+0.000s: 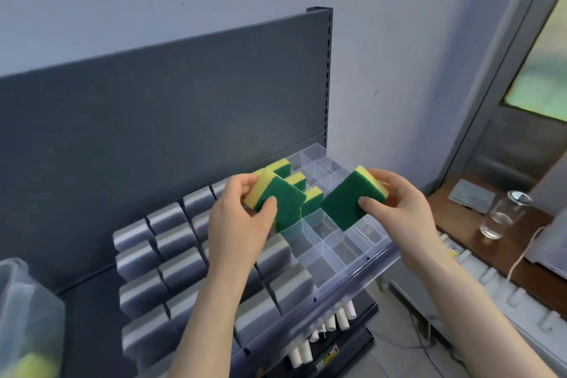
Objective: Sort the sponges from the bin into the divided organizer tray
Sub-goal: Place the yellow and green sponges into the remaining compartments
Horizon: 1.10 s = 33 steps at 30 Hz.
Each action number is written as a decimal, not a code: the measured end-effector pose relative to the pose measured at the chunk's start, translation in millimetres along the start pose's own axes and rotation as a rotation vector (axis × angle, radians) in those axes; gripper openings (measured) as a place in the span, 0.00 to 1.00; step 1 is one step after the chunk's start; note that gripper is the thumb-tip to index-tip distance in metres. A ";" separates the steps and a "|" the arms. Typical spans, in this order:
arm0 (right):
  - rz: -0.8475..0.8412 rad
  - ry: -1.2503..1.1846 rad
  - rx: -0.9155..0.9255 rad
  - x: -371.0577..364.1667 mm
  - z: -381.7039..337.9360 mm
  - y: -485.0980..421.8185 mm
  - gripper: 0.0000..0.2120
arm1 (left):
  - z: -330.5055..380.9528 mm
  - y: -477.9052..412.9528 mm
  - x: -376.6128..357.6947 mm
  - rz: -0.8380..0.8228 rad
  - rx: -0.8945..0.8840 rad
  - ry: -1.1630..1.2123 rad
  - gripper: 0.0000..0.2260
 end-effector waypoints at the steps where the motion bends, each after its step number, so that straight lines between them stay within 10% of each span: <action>1: -0.008 -0.002 0.002 -2.5 1.6 -5.5 0.19 | -0.6 -2.8 -3.0 -0.010 -0.004 -0.007 0.13; 33: -0.686 0.162 0.094 -69.5 47.2 -97.1 0.16 | -10.1 2.8 -68.2 -0.202 0.163 -0.338 0.14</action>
Point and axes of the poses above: each hand's wrist, its own y-axis away from the middle knuckle, its own x-axis out of the back of the hand, z = x × y, the point moved 9 cm from there along -y, towards the middle knuckle, and after that the axes turned 7 degrees about -x, right-handed, at the moved point
